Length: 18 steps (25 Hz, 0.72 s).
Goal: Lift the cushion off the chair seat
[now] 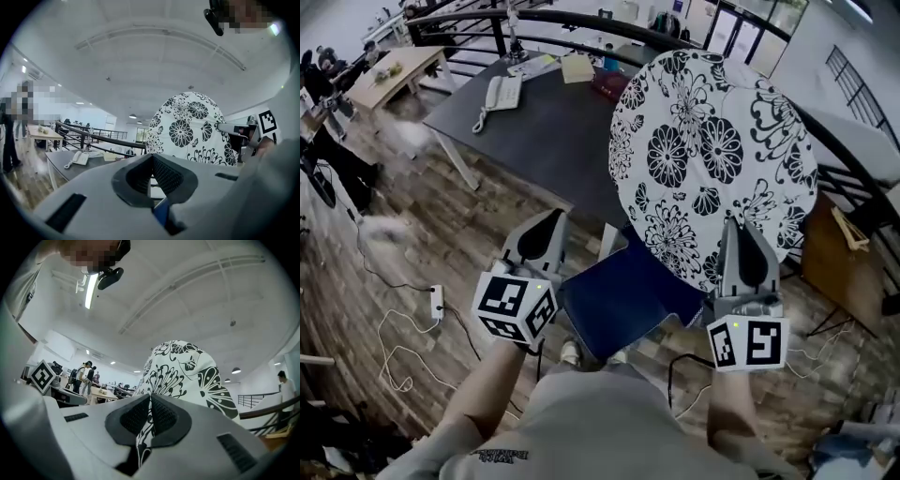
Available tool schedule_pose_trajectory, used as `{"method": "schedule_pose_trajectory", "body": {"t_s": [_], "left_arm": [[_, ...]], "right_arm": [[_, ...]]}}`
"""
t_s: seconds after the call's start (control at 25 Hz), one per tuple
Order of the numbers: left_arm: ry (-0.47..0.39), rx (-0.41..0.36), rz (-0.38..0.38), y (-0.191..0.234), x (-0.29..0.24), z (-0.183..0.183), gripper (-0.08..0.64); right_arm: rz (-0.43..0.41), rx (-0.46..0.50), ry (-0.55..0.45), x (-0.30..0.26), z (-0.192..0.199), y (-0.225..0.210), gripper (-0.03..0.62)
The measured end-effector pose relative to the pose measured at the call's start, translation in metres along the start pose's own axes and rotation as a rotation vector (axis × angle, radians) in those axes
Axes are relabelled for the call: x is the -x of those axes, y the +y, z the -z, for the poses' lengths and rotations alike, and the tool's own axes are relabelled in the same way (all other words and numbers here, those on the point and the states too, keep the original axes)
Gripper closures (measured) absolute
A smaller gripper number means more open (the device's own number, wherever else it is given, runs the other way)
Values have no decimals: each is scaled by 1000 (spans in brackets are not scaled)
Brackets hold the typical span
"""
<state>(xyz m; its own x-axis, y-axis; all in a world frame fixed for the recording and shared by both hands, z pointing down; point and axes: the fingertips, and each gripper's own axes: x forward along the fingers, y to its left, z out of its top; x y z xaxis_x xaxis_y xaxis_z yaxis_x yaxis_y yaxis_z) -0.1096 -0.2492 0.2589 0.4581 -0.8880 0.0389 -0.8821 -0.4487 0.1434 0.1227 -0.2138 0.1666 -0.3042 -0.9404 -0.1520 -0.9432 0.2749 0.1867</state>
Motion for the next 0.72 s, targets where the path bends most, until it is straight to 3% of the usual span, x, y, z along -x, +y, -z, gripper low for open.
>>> {"method": "schedule_pose_trajectory", "body": {"t_s": [0.16, 0.36, 0.52, 0.72], "left_arm": [[12, -33, 23, -29, -26, -8, 555], [-70, -114, 71, -58, -11, -50, 555], [-95, -128, 74, -58, 10, -47, 555], [-77, -112, 76, -29, 24, -27, 555]], "right_arm": [[12, -12, -1, 5, -5, -39, 591], [22, -55, -75, 22, -39, -49, 589], [8, -113, -123, 34, -37, -34, 589], [-50, -71, -93, 22, -17, 11, 589]]}}
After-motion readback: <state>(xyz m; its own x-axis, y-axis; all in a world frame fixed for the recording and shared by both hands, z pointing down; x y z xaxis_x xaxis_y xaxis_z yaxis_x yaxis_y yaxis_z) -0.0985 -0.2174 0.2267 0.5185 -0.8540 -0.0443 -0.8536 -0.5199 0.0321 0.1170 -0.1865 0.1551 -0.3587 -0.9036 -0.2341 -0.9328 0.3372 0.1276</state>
